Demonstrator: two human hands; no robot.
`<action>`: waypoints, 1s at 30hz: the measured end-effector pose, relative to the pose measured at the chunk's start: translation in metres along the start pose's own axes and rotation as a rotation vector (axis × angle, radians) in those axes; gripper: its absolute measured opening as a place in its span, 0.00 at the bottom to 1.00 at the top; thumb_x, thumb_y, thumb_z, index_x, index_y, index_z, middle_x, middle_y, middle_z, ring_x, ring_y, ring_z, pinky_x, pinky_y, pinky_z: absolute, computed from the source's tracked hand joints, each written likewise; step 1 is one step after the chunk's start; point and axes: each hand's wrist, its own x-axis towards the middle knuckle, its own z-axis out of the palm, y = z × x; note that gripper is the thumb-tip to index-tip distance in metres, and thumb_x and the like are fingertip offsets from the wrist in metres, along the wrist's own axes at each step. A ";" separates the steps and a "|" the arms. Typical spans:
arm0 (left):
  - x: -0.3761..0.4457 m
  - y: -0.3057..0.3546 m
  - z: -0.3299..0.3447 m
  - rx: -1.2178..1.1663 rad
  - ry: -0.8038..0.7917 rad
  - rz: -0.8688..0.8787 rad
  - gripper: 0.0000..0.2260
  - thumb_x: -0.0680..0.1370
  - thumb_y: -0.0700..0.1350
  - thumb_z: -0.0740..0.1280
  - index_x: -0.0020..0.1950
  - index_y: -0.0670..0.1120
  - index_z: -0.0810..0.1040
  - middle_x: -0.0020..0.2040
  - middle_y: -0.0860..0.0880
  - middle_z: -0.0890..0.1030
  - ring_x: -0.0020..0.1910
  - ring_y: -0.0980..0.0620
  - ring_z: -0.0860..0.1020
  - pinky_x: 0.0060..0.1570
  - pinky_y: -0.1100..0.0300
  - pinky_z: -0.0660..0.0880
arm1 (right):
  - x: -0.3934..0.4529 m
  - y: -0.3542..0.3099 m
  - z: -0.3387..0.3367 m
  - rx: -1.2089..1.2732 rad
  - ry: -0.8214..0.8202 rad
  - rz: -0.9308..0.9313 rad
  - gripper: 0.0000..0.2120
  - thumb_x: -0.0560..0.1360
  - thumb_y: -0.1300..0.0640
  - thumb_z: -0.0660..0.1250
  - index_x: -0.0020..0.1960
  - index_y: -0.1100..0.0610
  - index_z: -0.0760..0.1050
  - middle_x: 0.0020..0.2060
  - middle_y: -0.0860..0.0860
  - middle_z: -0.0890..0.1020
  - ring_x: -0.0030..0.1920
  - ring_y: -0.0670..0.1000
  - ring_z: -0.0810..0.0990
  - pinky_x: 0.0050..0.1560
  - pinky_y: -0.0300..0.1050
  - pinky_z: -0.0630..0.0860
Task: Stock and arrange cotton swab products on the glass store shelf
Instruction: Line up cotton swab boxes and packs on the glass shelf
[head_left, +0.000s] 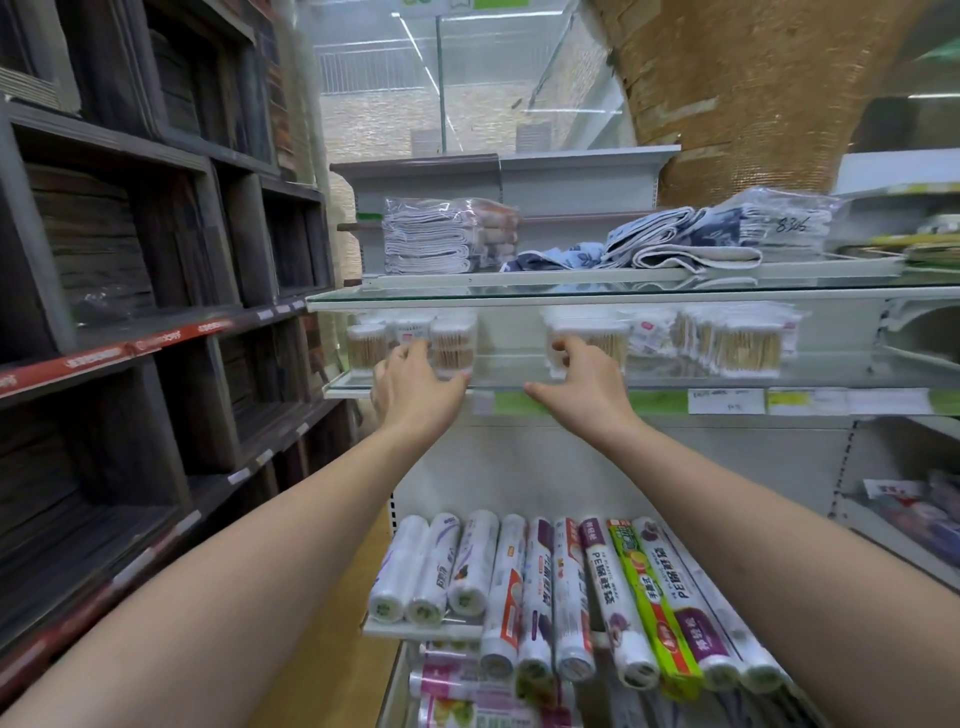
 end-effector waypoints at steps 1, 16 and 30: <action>-0.005 0.009 0.004 -0.003 -0.008 0.010 0.30 0.76 0.59 0.70 0.74 0.49 0.70 0.73 0.44 0.72 0.73 0.40 0.66 0.70 0.47 0.65 | -0.003 0.007 -0.006 -0.007 0.001 0.005 0.32 0.70 0.44 0.74 0.70 0.55 0.71 0.63 0.56 0.78 0.63 0.58 0.76 0.62 0.53 0.74; -0.125 0.167 0.124 -0.119 -0.173 0.321 0.26 0.77 0.54 0.69 0.74 0.49 0.71 0.72 0.46 0.72 0.72 0.42 0.66 0.72 0.49 0.63 | -0.081 0.162 -0.145 -0.134 0.057 0.205 0.34 0.70 0.42 0.73 0.73 0.50 0.69 0.67 0.53 0.77 0.68 0.57 0.74 0.67 0.57 0.72; -0.226 0.333 0.239 -0.317 -0.475 0.624 0.24 0.78 0.53 0.70 0.73 0.47 0.73 0.70 0.47 0.75 0.71 0.45 0.68 0.70 0.54 0.63 | -0.155 0.302 -0.273 -0.246 0.239 0.468 0.32 0.71 0.39 0.71 0.71 0.49 0.71 0.63 0.51 0.78 0.64 0.55 0.77 0.62 0.54 0.75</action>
